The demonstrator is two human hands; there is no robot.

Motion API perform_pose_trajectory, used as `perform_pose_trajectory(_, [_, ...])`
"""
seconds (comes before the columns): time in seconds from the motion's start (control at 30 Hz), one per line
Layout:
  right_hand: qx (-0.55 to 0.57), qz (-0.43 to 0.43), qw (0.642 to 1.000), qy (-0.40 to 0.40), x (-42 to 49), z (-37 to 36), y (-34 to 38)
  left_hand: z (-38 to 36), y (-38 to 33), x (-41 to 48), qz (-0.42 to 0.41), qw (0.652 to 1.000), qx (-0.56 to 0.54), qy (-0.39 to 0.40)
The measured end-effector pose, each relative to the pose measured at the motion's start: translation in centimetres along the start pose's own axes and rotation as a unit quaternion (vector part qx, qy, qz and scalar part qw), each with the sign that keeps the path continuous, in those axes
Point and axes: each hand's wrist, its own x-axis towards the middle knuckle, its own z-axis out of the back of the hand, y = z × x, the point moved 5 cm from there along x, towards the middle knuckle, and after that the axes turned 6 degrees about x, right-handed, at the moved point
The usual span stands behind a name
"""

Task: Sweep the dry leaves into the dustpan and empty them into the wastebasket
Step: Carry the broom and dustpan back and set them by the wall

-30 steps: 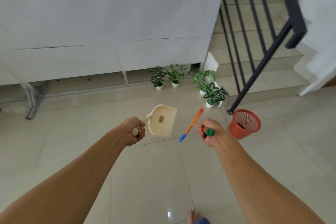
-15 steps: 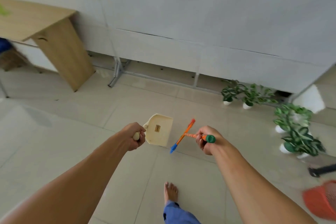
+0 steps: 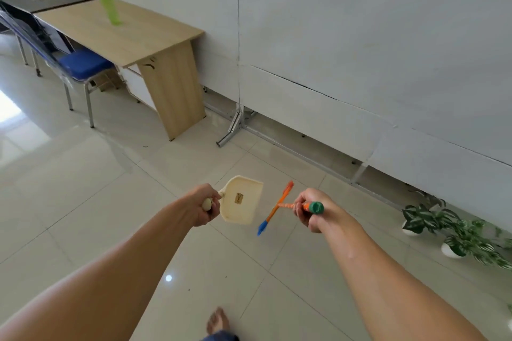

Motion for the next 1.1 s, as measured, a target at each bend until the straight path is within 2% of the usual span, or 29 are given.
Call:
perform_pose_trajectory(0.23, [-0.044,0.021,0.999,0.012,4.0,-6.6,7.5,-0.2,-8.5,4.4,0.004,1.000,-0.011,-0.004])
perform_pose_trajectory(0.47, [-0.063,-0.004,0.998,0.011,9.5,-13.6,13.6,-0.2,-18.7,9.9,0.020,0.999,0.022,0.014])
perform_pose_trajectory(0.7, [-0.060,0.014,0.998,0.011,13.5,-18.7,18.8,-1.7,-26.6,14.6,0.025,0.998,0.060,0.026])
perform_pose_trajectory(0.93, [-0.076,-0.027,0.996,0.026,18.1,-22.2,26.1,-3.9,-36.3,20.3,0.015,0.996,0.091,0.014])
perform_pose_trajectory(1.1, [-0.033,-0.064,0.997,0.035,23.2,-24.9,31.6,-6.0,-43.2,24.9,0.034,0.987,0.159,0.009])
